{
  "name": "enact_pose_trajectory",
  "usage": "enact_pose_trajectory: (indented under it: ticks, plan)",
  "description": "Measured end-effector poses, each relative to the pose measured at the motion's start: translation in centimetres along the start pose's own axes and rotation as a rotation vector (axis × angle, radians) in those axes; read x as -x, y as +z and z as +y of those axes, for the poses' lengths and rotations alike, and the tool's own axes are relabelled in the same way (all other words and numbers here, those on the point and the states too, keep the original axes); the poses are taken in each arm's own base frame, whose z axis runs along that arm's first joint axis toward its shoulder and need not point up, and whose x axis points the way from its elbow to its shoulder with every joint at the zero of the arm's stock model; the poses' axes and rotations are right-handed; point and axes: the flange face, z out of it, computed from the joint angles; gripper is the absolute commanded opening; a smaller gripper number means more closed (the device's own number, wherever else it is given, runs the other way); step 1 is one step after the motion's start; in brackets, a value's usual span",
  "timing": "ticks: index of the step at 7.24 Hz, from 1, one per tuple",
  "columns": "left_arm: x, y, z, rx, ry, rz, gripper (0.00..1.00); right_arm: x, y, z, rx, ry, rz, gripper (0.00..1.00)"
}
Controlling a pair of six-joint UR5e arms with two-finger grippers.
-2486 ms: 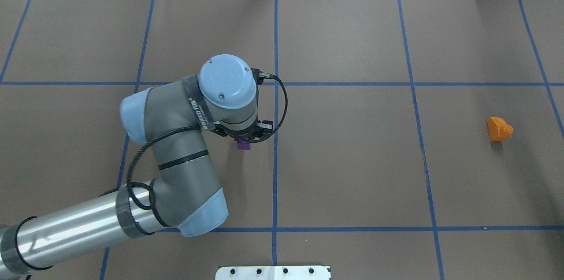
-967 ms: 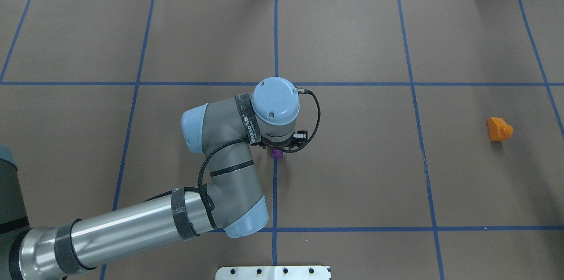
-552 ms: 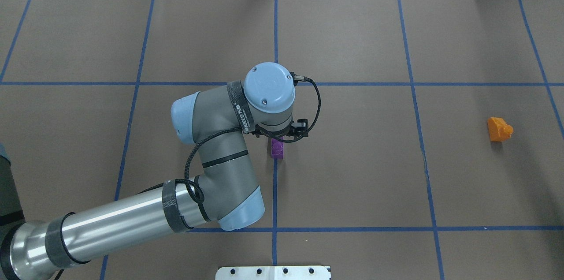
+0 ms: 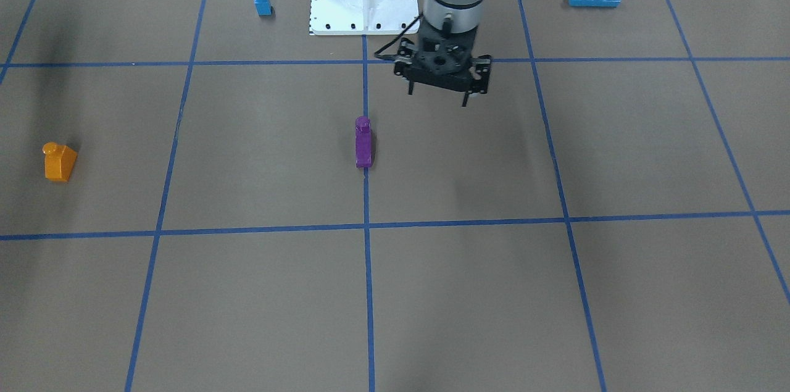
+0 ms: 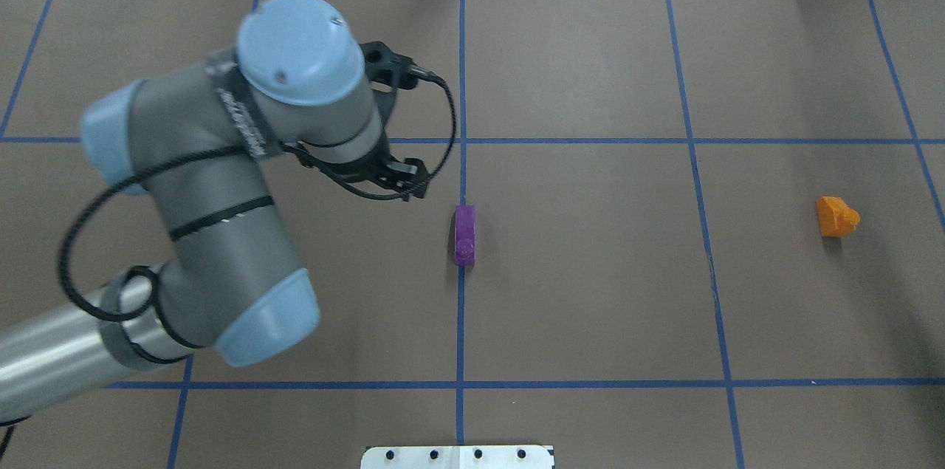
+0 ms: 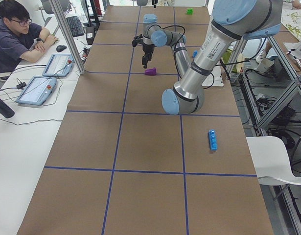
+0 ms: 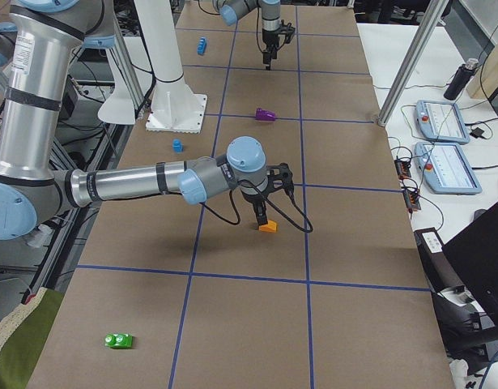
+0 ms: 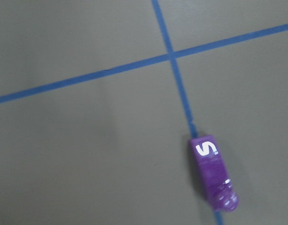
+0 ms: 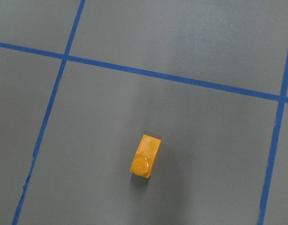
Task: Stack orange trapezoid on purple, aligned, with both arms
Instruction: 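Open the left gripper and lift it away from the purple block, then lower the right gripper onto the orange trapezoid and close it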
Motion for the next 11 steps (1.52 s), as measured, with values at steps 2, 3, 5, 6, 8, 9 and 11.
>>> enact_pose_trajectory:
  ticks: [2,3,5,6,8,9,11]
  plan:
    - [14.4,-2.5,1.0,0.034,0.11,-0.021,1.0,3.1,3.1,-0.2,0.029,0.059,0.065,0.98]
    - [19.1,-3.5,1.5,0.039,0.143,-0.021,1.0,4.3,5.8,-0.1,0.025,0.079,0.086,0.98]
    - [22.1,-4.3,2.0,0.04,0.164,-0.016,1.0,4.7,11.5,0.6,-0.02,0.14,0.1,0.98]
    - [22.4,-4.4,2.1,0.04,0.166,-0.016,1.0,4.3,13.5,0.3,-0.031,0.15,0.116,0.99]
    - [22.4,-4.4,2.1,0.039,0.167,-0.016,1.0,4.0,16.1,-0.9,-0.03,0.154,0.131,0.98]
    - [22.3,-4.4,2.0,0.038,0.165,-0.015,1.0,3.7,17.0,-1.0,-0.026,0.157,0.142,0.97]
    - [22.1,-4.4,1.9,0.036,0.166,-0.014,1.0,3.3,18.5,-0.7,-0.015,0.162,0.171,0.76]
